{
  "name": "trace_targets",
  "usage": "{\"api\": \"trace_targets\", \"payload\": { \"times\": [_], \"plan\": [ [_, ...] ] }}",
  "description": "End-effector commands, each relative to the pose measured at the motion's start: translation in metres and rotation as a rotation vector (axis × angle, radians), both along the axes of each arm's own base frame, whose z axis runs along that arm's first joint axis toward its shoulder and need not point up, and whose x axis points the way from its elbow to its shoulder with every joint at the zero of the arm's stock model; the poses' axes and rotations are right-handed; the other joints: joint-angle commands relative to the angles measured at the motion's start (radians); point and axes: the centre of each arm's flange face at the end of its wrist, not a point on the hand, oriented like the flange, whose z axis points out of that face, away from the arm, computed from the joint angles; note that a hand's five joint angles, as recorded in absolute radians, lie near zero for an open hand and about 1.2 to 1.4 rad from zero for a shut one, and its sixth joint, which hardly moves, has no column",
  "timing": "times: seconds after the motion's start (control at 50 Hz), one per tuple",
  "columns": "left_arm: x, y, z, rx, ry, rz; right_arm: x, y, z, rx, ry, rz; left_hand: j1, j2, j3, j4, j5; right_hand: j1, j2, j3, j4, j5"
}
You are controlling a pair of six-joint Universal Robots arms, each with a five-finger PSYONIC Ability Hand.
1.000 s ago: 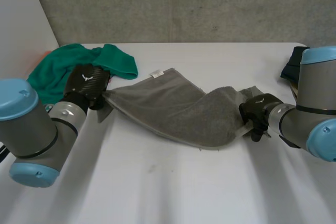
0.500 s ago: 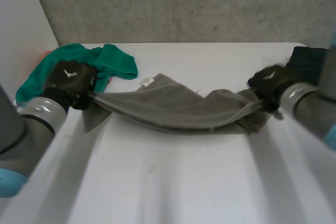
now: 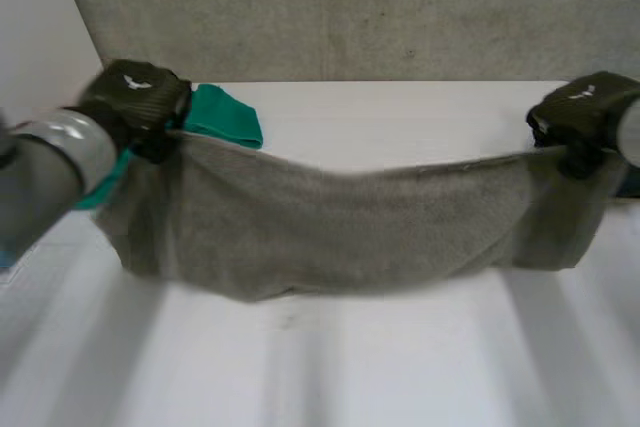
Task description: Fold the laundry.
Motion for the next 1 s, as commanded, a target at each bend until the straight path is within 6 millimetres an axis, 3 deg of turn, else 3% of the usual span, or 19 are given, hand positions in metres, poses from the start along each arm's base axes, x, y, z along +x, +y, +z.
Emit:
{"api": "trace_targets", "payload": {
  "times": [0.02,0.06,0.08,0.1,0.12,0.18,0.22,0.3,0.38,0.4,0.46,0.52,0.54,0.6,0.62,0.68,0.76,0.82,1.0],
  "plan": [
    [-0.021,-0.054,0.042,-0.345,0.014,0.018,0.023,-0.056,0.04,-0.401,-0.147,-0.1,0.234,0.204,0.206,0.2,0.238,0.255,0.221,0.208,0.202,0.215],
    [-0.023,-0.06,0.071,-0.474,0.081,0.034,0.023,-0.066,0.06,-0.522,-0.242,-0.129,0.234,0.204,0.206,0.2,0.238,0.255,0.221,0.208,0.202,0.215],
    [-0.022,-0.063,0.1,-0.61,0.168,0.049,0.022,-0.072,0.079,-0.633,-0.351,-0.142,0.234,0.204,0.206,0.2,0.238,0.255,0.221,0.208,0.202,0.215],
    [-0.021,-0.062,0.112,-0.662,0.206,0.054,0.021,-0.074,0.088,-0.683,-0.398,-0.14,0.234,0.204,0.206,0.2,0.238,0.255,0.221,0.208,0.202,0.215],
    [-0.017,-0.058,0.138,-0.78,0.29,0.056,0.018,-0.074,0.112,-0.812,-0.504,-0.132,0.234,0.204,0.206,0.2,0.238,0.255,0.221,0.208,0.202,0.215],
    [-0.01,-0.053,0.17,-0.941,0.412,0.05,0.011,-0.066,0.145,-0.99,-0.638,-0.108,0.234,0.204,0.206,0.2,0.238,0.255,0.221,0.208,0.202,0.215],
    [-0.009,-0.053,0.169,-0.95,0.432,0.045,0.01,-0.064,0.146,-1.014,-0.639,-0.11,0.234,0.204,0.206,0.2,0.238,0.255,0.221,0.208,0.202,0.215],
    [-0.005,-0.057,0.146,-0.872,0.404,0.056,0.012,-0.063,0.132,-0.966,-0.611,-0.11,0.234,0.204,0.206,0.2,0.238,0.255,0.221,0.208,0.202,0.215],
    [0.003,-0.06,0.109,-0.758,0.364,0.078,0.012,-0.064,0.098,-0.82,-0.556,-0.118,0.234,0.204,0.206,0.2,0.238,0.255,0.221,0.208,0.202,0.215],
    [0.005,-0.061,0.09,-0.704,0.347,0.087,0.013,-0.064,0.081,-0.754,-0.53,-0.116,0.234,0.204,0.206,0.2,0.238,0.255,0.221,0.208,0.202,0.215],
    [0.009,-0.061,0.058,-0.613,0.324,0.092,0.015,-0.062,0.055,-0.65,-0.497,-0.106,0.234,0.204,0.206,0.2,0.238,0.255,0.221,0.208,0.202,0.215],
    [0.01,-0.056,0.011,-0.476,0.29,0.089,0.016,-0.056,0.017,-0.51,-0.454,-0.094,0.234,0.204,0.206,0.2,0.238,0.255,0.221,0.208,0.202,0.215],
    [0.01,-0.053,-0.017,-0.401,0.262,0.086,0.016,-0.053,-0.003,-0.441,-0.433,-0.09,0.234,0.204,0.206,0.2,0.238,0.255,0.221,0.208,0.202,0.215],
    [0.012,-0.048,-0.057,-0.298,0.229,0.081,0.017,-0.047,-0.036,-0.33,-0.393,-0.08,0.234,0.204,0.206,0.2,0.238,0.255,0.221,0.208,0.202,0.215],
    [0.013,-0.046,-0.082,-0.24,0.211,0.078,0.018,-0.043,-0.06,-0.256,-0.357,-0.072,0.234,0.204,0.206,0.2,0.238,0.255,0.221,0.208,0.202,0.215],
    [0.014,-0.042,-0.125,-0.152,0.173,0.072,0.016,-0.034,-0.103,-0.122,-0.265,-0.067,0.234,0.204,0.206,0.2,0.238,0.255,0.221,0.208,0.202,0.215],
    [0.019,-0.04,-0.161,-0.092,0.1,0.077,0.011,-0.027,-0.135,-0.024,-0.17,-0.066,0.234,0.204,0.206,0.2,0.238,0.255,0.221,0.208,0.202,0.215],
    [0.025,-0.042,-0.177,-0.06,0.031,0.087,0.004,-0.027,-0.144,0.009,-0.127,-0.075,0.214,0.184,0.186,0.18,0.218,0.255,0.221,0.208,0.202,0.215],
    [0.036,-0.05,-0.183,-0.055,-0.078,0.103,-0.008,-0.029,-0.142,0.041,-0.117,-0.11,-0.224,-0.253,-0.252,-0.257,-0.22,0.255,0.221,0.208,0.202,0.215]
  ]
}}
